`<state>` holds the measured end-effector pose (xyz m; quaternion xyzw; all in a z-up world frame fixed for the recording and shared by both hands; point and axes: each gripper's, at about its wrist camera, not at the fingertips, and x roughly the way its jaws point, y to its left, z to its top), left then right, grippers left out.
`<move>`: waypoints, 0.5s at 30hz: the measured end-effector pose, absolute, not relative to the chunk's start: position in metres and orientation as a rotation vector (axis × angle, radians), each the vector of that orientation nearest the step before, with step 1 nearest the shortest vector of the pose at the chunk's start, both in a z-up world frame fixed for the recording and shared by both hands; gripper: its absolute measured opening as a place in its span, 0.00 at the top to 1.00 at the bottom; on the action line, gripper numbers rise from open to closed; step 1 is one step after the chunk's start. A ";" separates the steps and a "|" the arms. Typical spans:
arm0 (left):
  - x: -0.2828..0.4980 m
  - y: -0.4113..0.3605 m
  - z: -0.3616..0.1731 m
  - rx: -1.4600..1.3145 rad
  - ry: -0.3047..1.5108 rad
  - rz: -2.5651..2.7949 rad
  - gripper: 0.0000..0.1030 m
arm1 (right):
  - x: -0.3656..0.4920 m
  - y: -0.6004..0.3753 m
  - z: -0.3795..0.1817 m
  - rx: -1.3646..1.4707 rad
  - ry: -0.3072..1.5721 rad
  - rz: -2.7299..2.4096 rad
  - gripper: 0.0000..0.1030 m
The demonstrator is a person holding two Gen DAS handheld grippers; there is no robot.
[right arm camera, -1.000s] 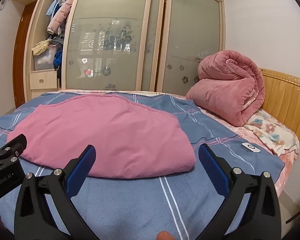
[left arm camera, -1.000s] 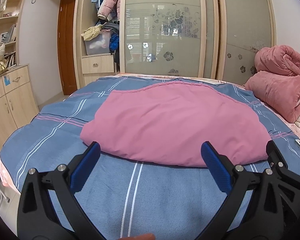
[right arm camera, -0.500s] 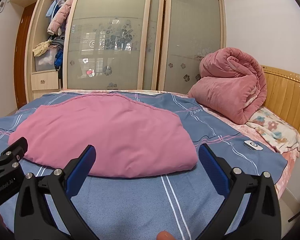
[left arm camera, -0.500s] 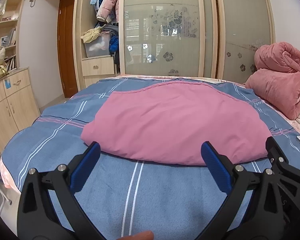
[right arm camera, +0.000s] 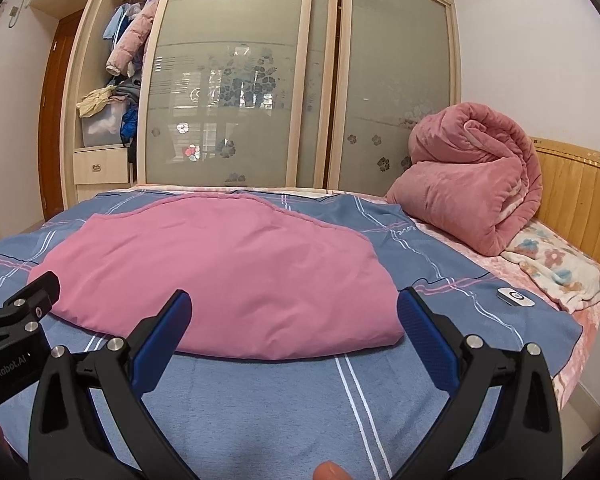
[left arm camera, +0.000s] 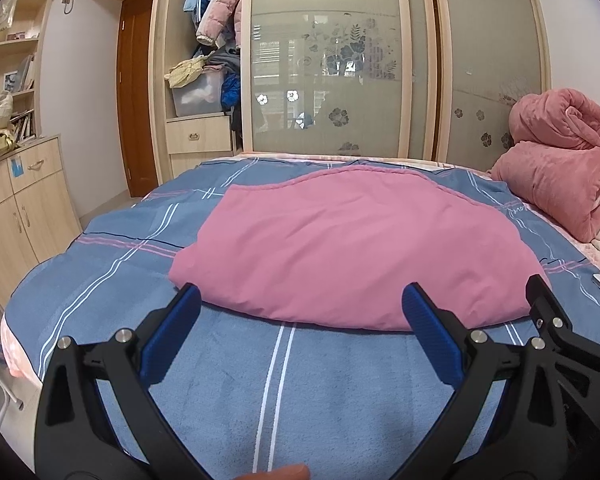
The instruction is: Fold large clothes
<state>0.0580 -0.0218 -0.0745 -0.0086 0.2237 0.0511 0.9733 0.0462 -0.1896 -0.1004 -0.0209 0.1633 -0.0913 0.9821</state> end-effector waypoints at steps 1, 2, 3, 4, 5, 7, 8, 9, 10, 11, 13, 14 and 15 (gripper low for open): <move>0.059 -0.022 -0.075 -0.017 0.453 0.104 0.02 | 0.047 -0.190 -0.100 -0.041 0.330 -0.182 0.01; 0.059 -0.021 -0.075 -0.017 0.454 0.104 0.02 | 0.047 -0.190 -0.101 -0.039 0.331 -0.180 0.01; 0.059 -0.021 -0.075 -0.017 0.454 0.104 0.02 | 0.047 -0.190 -0.101 -0.038 0.332 -0.178 0.01; 0.060 -0.021 -0.075 -0.016 0.454 0.103 0.02 | 0.048 -0.190 -0.101 -0.037 0.333 -0.176 0.01; 0.060 -0.021 -0.075 -0.016 0.455 0.104 0.02 | 0.049 -0.191 -0.101 -0.035 0.334 -0.175 0.01; 0.060 -0.021 -0.076 -0.016 0.456 0.105 0.02 | 0.049 -0.191 -0.101 -0.034 0.336 -0.174 0.01; 0.060 -0.021 -0.076 -0.017 0.457 0.104 0.02 | 0.050 -0.191 -0.101 -0.034 0.337 -0.173 0.01; 0.060 -0.021 -0.076 -0.017 0.457 0.104 0.02 | 0.050 -0.190 -0.102 -0.034 0.338 -0.173 0.01; 0.060 -0.020 -0.076 -0.017 0.457 0.103 0.02 | 0.050 -0.190 -0.102 -0.035 0.338 -0.174 0.01; 0.060 -0.020 -0.076 -0.017 0.457 0.104 0.02 | 0.050 -0.190 -0.102 -0.035 0.338 -0.174 0.01; 0.060 -0.020 -0.076 -0.017 0.457 0.103 0.02 | 0.050 -0.190 -0.102 -0.033 0.338 -0.173 0.01; 0.060 -0.020 -0.076 -0.017 0.457 0.103 0.02 | 0.049 -0.190 -0.102 -0.032 0.338 -0.172 0.01; 0.060 -0.020 -0.076 -0.017 0.457 0.103 0.02 | 0.049 -0.190 -0.102 -0.033 0.338 -0.172 0.01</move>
